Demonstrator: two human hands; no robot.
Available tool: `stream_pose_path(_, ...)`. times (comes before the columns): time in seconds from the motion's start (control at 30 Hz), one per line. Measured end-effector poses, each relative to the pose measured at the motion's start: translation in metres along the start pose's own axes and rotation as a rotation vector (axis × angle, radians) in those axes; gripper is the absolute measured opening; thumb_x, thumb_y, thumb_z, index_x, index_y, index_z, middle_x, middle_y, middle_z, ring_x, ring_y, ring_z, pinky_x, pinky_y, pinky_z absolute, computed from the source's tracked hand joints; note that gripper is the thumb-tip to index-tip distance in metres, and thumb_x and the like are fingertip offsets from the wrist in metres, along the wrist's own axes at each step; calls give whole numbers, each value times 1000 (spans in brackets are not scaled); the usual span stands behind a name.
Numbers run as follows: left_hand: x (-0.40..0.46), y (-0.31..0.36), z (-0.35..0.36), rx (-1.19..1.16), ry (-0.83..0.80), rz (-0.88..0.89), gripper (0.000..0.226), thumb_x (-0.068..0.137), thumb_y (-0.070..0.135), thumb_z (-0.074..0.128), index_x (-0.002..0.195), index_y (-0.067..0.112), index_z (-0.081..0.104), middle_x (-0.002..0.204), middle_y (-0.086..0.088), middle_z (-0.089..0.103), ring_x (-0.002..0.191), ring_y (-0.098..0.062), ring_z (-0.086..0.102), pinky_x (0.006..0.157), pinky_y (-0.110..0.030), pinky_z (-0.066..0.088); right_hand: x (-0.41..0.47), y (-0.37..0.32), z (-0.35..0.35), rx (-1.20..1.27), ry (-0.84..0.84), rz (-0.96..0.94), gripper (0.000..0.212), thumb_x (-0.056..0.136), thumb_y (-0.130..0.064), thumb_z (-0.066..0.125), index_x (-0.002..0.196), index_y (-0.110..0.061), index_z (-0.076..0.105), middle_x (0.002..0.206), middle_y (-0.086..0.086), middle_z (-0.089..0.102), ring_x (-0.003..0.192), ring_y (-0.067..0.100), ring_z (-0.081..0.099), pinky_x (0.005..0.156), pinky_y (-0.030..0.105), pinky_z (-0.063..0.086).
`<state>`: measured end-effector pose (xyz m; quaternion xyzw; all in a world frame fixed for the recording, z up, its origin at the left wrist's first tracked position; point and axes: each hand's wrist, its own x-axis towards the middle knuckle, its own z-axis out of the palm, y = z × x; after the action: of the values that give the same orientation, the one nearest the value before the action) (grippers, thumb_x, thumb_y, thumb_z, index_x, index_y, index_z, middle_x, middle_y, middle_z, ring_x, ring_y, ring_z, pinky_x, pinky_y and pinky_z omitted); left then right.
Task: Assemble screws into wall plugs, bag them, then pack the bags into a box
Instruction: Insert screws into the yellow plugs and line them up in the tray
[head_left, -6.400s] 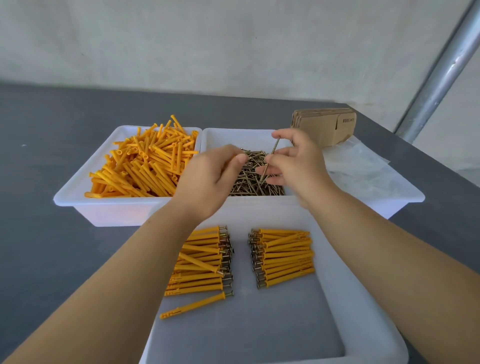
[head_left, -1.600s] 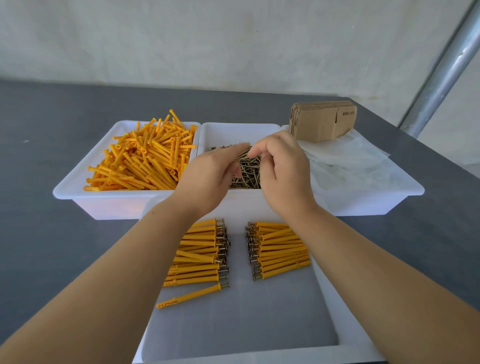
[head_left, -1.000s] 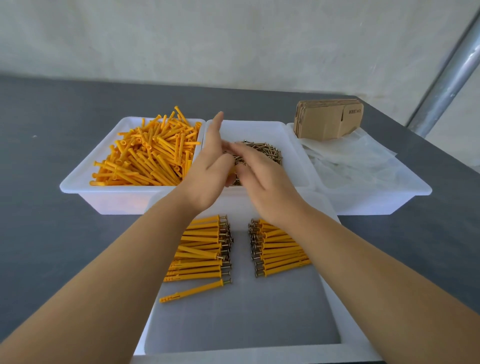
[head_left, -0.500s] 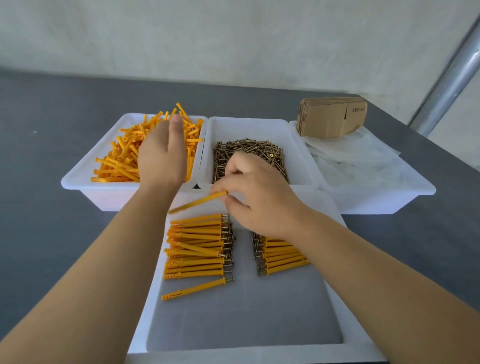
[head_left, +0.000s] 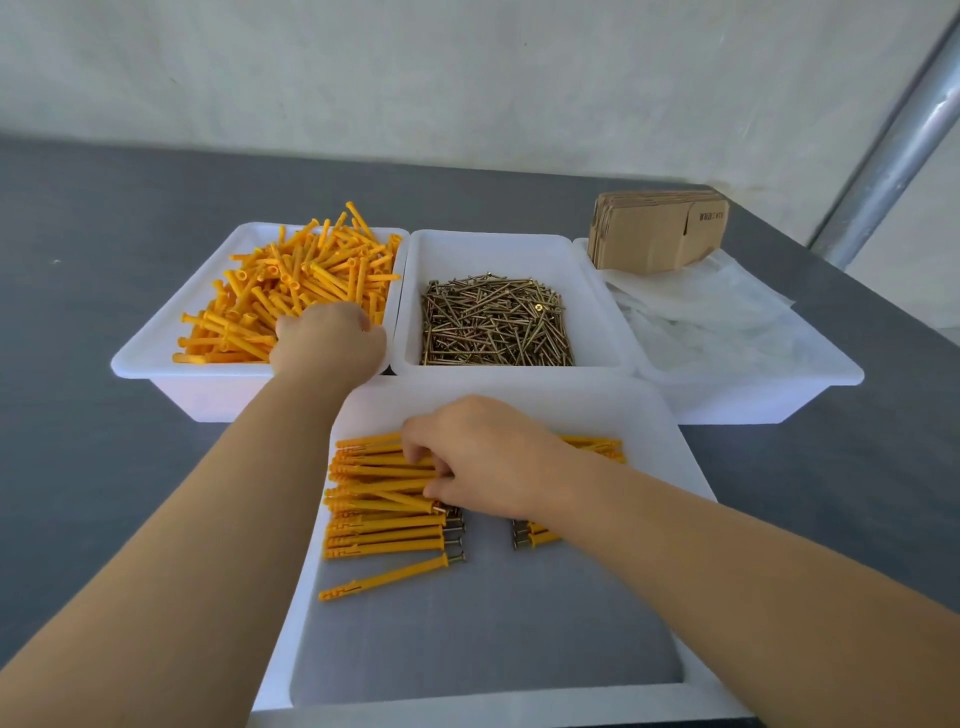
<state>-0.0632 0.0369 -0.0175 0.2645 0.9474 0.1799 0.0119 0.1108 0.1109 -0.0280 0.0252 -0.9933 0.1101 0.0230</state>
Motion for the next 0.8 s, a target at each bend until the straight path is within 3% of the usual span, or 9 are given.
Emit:
stream_pose_path(0.13,-1,6,1,47,-60,-87,41,101,41,33,120,17,61,128,-15,56,133,-41,33,99,-49,36,0,-1,-6,41,5,-9,20,86,-31,72,98,-17,64,84,-9,55,80,11,50,72,32,47)
stream_pose_path(0.23,-2,12,0,109,-138,-159,54,102,47,24,125,13,58,134,-15,53,130,-38,40,107,-55,26,1,12,-20,115,302,64,12,88,-31,67,87,-19,68,82,-8,61,75,10,56,70,36,51)
stream_pose_path(0.33,-1,15,0,189,-171,-137,59,102,51,18,121,12,58,132,-13,55,127,-37,45,112,-60,18,9,42,-36,65,541,283,10,91,-22,57,87,-21,66,85,-7,61,79,13,57,72,39,52)
stream_pose_path(0.4,0,16,0,231,-170,-100,61,102,53,16,114,12,59,129,-14,57,125,-37,47,111,-58,22,15,68,-41,21,426,476,18,95,-21,53,107,-22,66,107,-2,64,96,19,60,83,38,52)
stream_pose_path(0.47,1,15,1,244,-174,-71,66,101,55,15,115,9,61,125,-16,58,121,-37,50,109,-56,32,22,87,-43,45,164,639,36,98,-23,50,134,-21,56,136,5,55,119,26,54,96,36,47)
stream_pose_path(0.53,1,15,2,233,-175,-41,70,101,55,15,112,6,63,117,-16,61,113,-37,55,103,-53,41,29,97,-49,57,-131,700,45,101,-23,46,146,-17,46,150,7,44,134,28,43,105,34,38)
stream_pose_path(0.6,1,14,3,209,-169,-3,68,102,54,16,102,4,63,104,-16,61,103,-35,57,96,-48,47,40,100,-57,-47,-404,667,46,104,-28,41,148,-17,44,154,6,39,140,27,37,112,37,33)
stream_pose_path(0.67,1,13,2,144,-135,21,60,104,48,20,92,4,60,92,-15,58,94,-33,57,86,-43,49,49,98,-63,-167,-570,633,45,103,-32,42,146,-21,47,152,4,42,138,26,39,114,42,34)
stream_pose_path(0.8,0,14,-3,-95,124,63,28,99,14,40,86,2,62,88,-19,58,75,-29,54,60,-32,40,56,97,-59,-183,-615,661,42,101,-27,48,140,-13,53,144,9,50,129,28,50,108,40,43)
